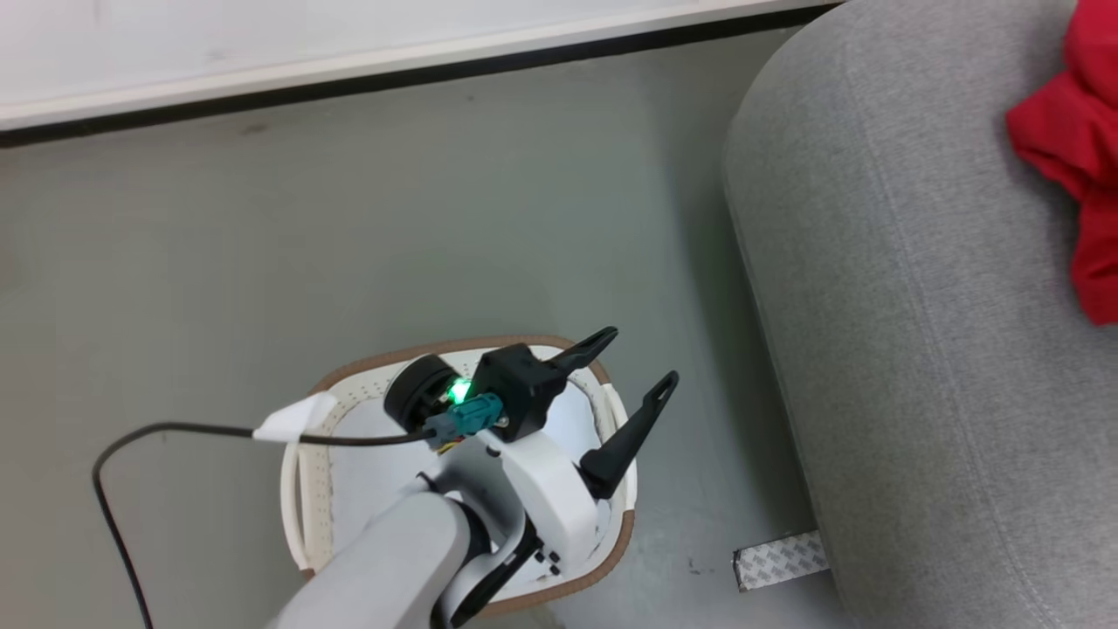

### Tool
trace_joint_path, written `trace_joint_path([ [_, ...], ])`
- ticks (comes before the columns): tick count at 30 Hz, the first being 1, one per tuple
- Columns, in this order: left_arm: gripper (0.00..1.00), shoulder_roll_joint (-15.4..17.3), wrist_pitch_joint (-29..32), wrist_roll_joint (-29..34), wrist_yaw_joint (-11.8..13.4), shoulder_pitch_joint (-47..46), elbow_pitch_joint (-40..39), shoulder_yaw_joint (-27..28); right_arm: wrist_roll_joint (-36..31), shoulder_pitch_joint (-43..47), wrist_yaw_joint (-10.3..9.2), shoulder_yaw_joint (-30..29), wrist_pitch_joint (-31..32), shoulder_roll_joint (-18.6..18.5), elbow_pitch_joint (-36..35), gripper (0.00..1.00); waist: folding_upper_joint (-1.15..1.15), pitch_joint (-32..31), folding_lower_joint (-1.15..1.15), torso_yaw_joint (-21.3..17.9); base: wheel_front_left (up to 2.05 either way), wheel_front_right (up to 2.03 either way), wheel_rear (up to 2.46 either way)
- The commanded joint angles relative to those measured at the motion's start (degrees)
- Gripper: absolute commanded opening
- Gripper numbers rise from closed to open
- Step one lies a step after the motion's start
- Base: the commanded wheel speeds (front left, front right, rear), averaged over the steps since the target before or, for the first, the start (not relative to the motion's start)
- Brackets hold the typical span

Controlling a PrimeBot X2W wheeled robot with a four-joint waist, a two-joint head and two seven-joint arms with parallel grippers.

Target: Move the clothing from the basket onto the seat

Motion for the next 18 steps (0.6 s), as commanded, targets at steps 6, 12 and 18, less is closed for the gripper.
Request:
trace_joint_path([
  [6, 1.00, 1.2, -1.1, -1.5, 1.1, 2.0, 0.3, 1.1, -3.8, 5.3, -0.14, 0.6, -0.3, 4.8, -3.7, 1.00, 0.00, -2.6, 0.00, -1.5, 0.00, 0.00, 0.00],
  [12, 1.00, 1.9, -2.5, -2.2, 2.6, 4.0, 0.4, 2.4, -4.2, 13.2, -0.14, 2.1, -0.4, 9.0, -11.9, 1.00, 0.00, -5.4, 0.00, -2.2, 0.00, 0.00, 0.00],
  [18, 1.00, 2.5, -5.8, -2.8, 4.4, 7.0, 1.3, 3.9, -5.0, 21.9, -0.14, 4.1, -0.3, 11.2, -21.7, 1.00, 0.00, -9.1, 0.00, -1.8, 0.00, 0.00, 0.00],
])
